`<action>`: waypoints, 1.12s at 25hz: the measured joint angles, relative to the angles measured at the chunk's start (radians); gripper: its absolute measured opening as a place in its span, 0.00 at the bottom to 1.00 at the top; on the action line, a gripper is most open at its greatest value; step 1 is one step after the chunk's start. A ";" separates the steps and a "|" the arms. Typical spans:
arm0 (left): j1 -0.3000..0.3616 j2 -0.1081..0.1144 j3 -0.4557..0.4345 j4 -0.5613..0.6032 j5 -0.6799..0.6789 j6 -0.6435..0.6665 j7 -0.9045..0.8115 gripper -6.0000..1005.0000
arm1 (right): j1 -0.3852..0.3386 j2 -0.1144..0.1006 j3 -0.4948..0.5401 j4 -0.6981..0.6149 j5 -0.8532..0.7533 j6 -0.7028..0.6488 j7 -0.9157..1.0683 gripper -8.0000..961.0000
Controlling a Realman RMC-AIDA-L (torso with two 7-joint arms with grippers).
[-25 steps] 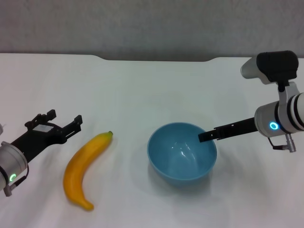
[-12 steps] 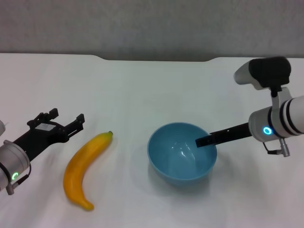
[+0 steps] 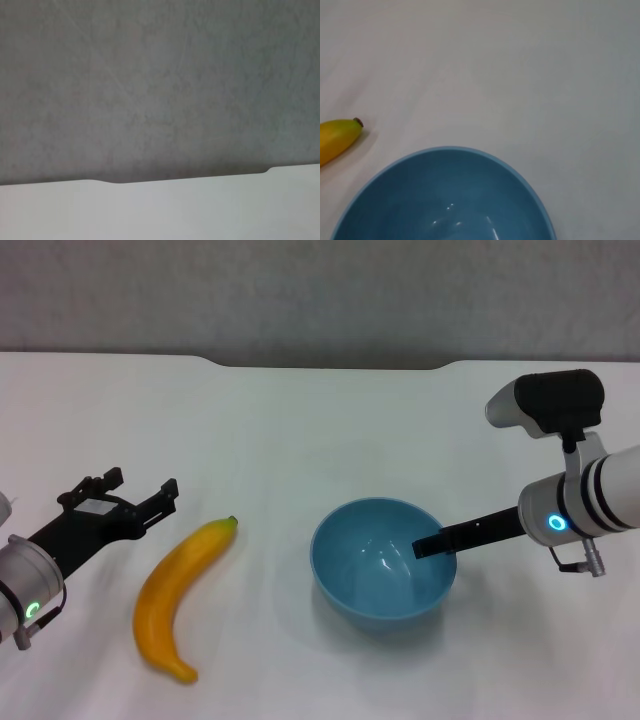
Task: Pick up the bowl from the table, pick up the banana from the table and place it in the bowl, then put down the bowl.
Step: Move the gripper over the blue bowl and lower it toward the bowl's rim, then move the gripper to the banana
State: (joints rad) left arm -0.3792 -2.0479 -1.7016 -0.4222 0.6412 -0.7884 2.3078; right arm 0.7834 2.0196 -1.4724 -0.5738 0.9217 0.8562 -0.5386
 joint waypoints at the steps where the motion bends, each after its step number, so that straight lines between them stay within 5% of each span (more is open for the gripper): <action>1: 0.000 0.000 0.001 0.000 0.000 0.000 0.001 0.88 | -0.001 0.000 -0.009 -0.001 0.006 -0.005 -0.001 0.79; 8: 0.000 0.000 -0.001 0.004 0.000 0.000 0.003 0.88 | 0.000 0.000 -0.093 -0.003 0.056 -0.039 -0.001 0.54; 18: 0.000 0.001 -0.007 0.005 0.000 0.003 0.004 0.88 | -0.012 -0.001 -0.098 -0.005 0.061 -0.051 -0.007 0.32; 24: 0.000 0.001 -0.006 0.005 0.000 0.016 0.002 0.88 | -0.026 -0.001 -0.093 -0.011 0.062 -0.065 -0.005 0.09; 28: -0.002 0.002 0.001 0.004 0.000 0.040 -0.004 0.88 | -0.061 -0.002 -0.088 -0.057 0.062 -0.071 -0.001 0.05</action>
State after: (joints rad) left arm -0.3811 -2.0457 -1.7011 -0.4181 0.6411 -0.7480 2.3041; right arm 0.7222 2.0180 -1.5602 -0.6309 0.9832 0.7854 -0.5393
